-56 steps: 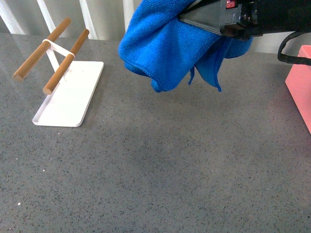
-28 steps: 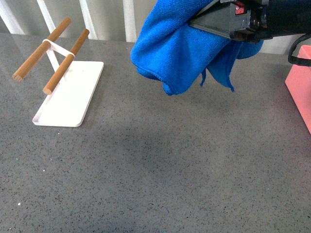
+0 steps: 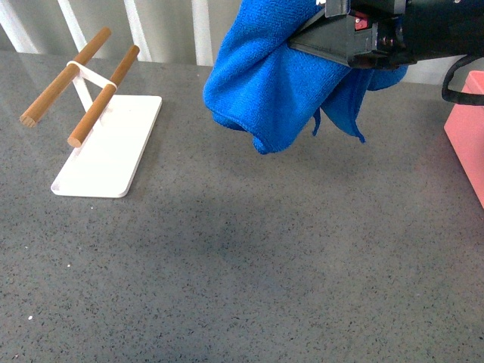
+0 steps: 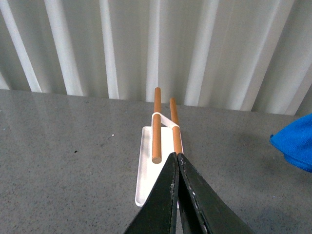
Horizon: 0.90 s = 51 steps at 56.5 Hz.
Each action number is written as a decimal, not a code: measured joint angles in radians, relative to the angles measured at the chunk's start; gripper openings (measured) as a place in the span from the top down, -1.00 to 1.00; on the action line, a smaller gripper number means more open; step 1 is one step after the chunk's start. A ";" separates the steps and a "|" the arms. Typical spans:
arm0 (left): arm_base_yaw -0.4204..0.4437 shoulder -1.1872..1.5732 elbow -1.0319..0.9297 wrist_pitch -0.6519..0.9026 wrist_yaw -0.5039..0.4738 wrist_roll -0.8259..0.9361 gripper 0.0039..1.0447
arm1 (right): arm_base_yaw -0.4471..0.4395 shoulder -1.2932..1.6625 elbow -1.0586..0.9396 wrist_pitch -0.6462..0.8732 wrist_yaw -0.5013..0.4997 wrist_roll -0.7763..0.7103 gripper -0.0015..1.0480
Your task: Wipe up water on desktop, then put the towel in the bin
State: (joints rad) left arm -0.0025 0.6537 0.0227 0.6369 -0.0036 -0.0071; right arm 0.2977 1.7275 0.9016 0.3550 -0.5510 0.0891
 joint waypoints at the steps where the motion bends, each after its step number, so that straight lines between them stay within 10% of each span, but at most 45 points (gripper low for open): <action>1: 0.000 -0.005 0.000 -0.006 0.001 0.000 0.93 | 0.002 -0.004 0.000 -0.002 0.000 -0.001 0.90; 51: 0.000 -0.399 0.000 -0.379 0.003 0.000 0.93 | 0.019 -0.015 0.003 -0.035 0.019 -0.024 0.90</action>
State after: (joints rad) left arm -0.0025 0.2543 0.0223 0.2581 -0.0006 -0.0071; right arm 0.3168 1.7123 0.9043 0.3202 -0.5316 0.0650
